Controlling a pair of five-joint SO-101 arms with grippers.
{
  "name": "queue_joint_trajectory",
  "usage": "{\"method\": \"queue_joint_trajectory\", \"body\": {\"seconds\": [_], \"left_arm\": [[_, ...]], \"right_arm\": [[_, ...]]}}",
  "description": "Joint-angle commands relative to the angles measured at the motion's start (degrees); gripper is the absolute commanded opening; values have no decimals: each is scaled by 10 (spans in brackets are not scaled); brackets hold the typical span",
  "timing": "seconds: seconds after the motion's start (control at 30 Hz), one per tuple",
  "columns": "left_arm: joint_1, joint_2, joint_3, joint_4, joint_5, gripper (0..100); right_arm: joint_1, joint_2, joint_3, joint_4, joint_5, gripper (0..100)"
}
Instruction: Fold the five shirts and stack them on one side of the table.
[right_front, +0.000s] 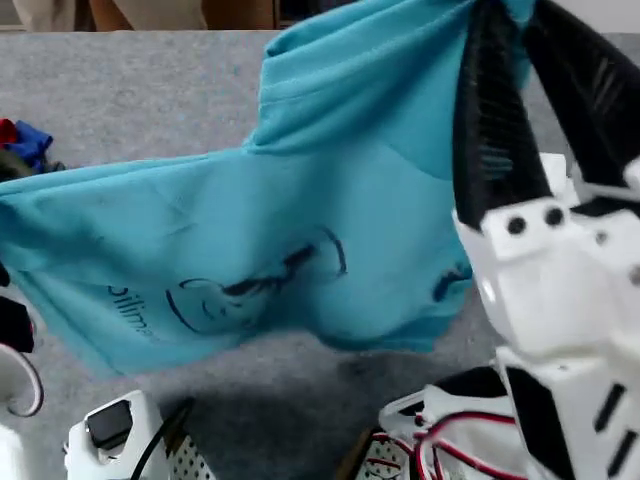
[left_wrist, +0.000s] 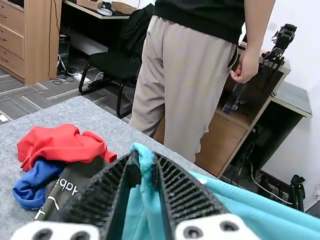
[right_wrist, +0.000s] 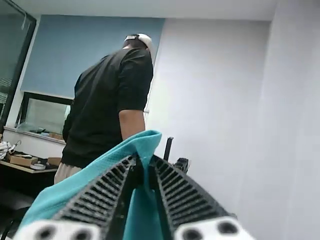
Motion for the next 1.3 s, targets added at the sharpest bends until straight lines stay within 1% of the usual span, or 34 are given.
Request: {"method": "queue_joint_trajectory", "body": {"seconds": [0.0,0.1,0.17,0.27,0.33,0.5,0.63,0.7,0.8,0.83,0.87,0.93,1.03,1.1,1.17,1.27], "left_arm": [[3,1,5,6,2,18],[4,1,38,6,3,18],[4,2,71,6,3,19],[8,7,142,4,3,19],[9,8,210,-28,5,19],[4,3,425,-218,6,19],[8,8,555,-388,6,19],[9,8,622,-494,6,20],[9,7,708,-645,6,21],[9,7,731,-687,6,21],[9,7,748,-711,6,21],[9,7,765,-724,6,21],[9,7,779,-717,4,19],[9,3,789,-703,4,19],[9,3,797,-679,3,19],[10,3,812,-639,3,19]], "right_arm": [[5,0,69,15,-6,3],[5,0,174,13,-6,3],[5,0,250,-9,-6,3],[7,0,371,-90,-6,3],[7,0,454,-164,-6,3],[5,0,655,-365,-6,3],[5,0,786,-521,-5,3],[4,0,836,-574,-5,3],[4,0,876,-616,-5,4],[4,0,883,-621,-5,4],[4,0,887,-623,-5,4],[4,0,889,-622,-5,4],[6,0,890,-619,-3,4],[4,-2,891,-585,10,4],[-8,-5,891,-532,60,4],[-20,-5,891,-452,160,4]]}}
